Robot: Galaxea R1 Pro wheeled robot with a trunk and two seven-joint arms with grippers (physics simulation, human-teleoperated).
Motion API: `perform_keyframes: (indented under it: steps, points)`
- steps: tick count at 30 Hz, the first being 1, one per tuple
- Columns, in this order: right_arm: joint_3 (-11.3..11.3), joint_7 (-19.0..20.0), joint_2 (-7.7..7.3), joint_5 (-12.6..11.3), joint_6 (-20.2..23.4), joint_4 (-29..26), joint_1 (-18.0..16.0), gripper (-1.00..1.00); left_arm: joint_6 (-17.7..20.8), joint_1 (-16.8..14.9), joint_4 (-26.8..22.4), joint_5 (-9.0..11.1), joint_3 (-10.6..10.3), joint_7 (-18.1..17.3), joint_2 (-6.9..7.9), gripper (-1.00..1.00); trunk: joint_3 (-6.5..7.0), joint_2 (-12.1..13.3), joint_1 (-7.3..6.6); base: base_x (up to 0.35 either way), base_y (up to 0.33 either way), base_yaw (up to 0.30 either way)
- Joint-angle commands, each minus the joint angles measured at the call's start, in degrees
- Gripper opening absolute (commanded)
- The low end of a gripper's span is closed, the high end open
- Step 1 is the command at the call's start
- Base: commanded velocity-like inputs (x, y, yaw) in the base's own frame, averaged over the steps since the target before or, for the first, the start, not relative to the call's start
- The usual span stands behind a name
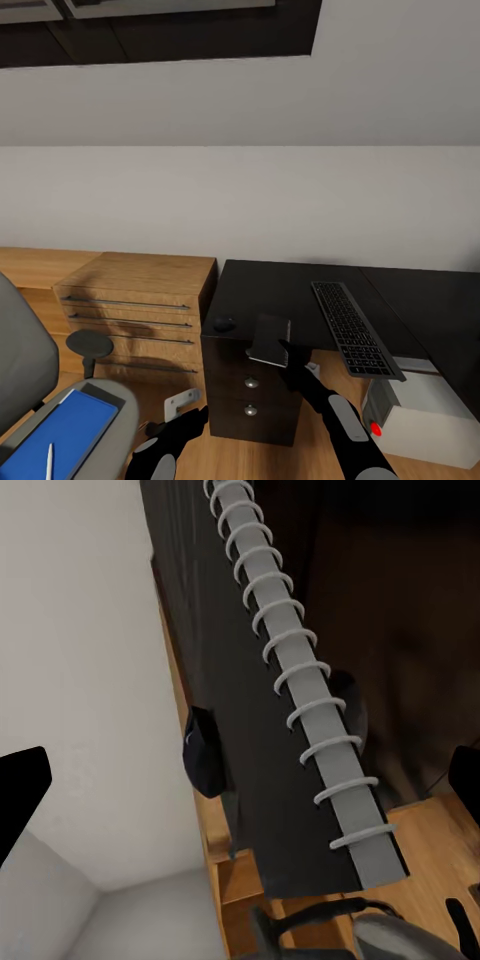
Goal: In the bedroom, organize the workspace by keeping the computer under the desk, ensuring the monitor is on the desk, placing the keyboard on the desk next to the monitor, placing the mouse on the desk next to the keyboard, moving the folder from the swivel chair onto the desk next to the mouse, stacking the notebook on top of the folder with the pen on top of the notebook, and positioning the swivel chair next to the desk.
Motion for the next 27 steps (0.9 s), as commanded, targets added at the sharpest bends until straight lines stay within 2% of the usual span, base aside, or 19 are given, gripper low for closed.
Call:
perform_keyframes:
  steps: [1, 15, 27]
  points:
    - [-0.3, 0.0, 0.07, -0.1, 0.5, 0.0, -0.1, 1.00, 0.1, 0.0, -0.1, 0.6, -0.1, 0.5, 0.01, 1.00, -0.06, 0.0, 0.00, 0.000, 0.000, 0.000]
    - [-0.3, 0.0, 0.07, -0.1, 0.5, 0.0, 0.0, 1.00, -0.1, 0.0, 0.2, 0.5, -0.1, 0.5, 0.01, 1.00, -0.06, 0.0, 0.00, -0.030, 0.000, 0.000]
    - [-0.3, 0.0, 0.07, -0.1, 0.5, 0.0, -0.1, 1.00, -0.1, 0.0, 0.4, 0.5, -0.1, 0.5, 0.01, 1.00, -0.06, 0.0, 0.00, -0.273, 0.000, 0.000]
